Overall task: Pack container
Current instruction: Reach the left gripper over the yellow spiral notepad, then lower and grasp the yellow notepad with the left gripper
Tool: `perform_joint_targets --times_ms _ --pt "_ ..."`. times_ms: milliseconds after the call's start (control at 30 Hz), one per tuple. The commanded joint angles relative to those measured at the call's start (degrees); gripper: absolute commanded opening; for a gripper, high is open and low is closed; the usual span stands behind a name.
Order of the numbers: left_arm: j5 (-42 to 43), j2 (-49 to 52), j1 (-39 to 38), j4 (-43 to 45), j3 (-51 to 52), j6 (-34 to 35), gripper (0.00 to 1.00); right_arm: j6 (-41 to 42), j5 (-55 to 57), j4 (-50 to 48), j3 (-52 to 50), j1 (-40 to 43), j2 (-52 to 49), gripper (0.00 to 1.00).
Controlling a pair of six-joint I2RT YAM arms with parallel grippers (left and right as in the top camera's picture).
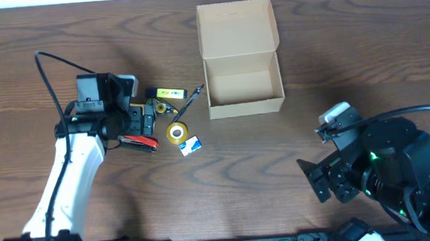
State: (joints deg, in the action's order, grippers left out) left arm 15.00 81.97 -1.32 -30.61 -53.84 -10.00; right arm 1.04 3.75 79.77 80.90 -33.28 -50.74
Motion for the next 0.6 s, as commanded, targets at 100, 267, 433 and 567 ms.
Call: perform_joint_targets --times_ms 100,267,433,567 --pt "-0.7 6.3 0.2 0.0 -0.9 -2.4 0.95 0.8 -0.2 0.0 -0.1 0.9 0.1 0.99" --pt "-4.2 9.6 0.2 1.4 -0.9 -2.9 0.95 0.8 -0.2 0.0 -0.1 0.9 0.1 0.99" --pt "-8.5 11.7 0.2 5.5 -0.9 -2.9 0.95 0.8 -0.2 0.0 -0.1 0.9 0.1 0.99" --pt "-9.2 13.1 0.1 7.8 -0.9 -3.6 0.95 0.8 -0.2 0.0 -0.1 0.9 0.1 0.99"
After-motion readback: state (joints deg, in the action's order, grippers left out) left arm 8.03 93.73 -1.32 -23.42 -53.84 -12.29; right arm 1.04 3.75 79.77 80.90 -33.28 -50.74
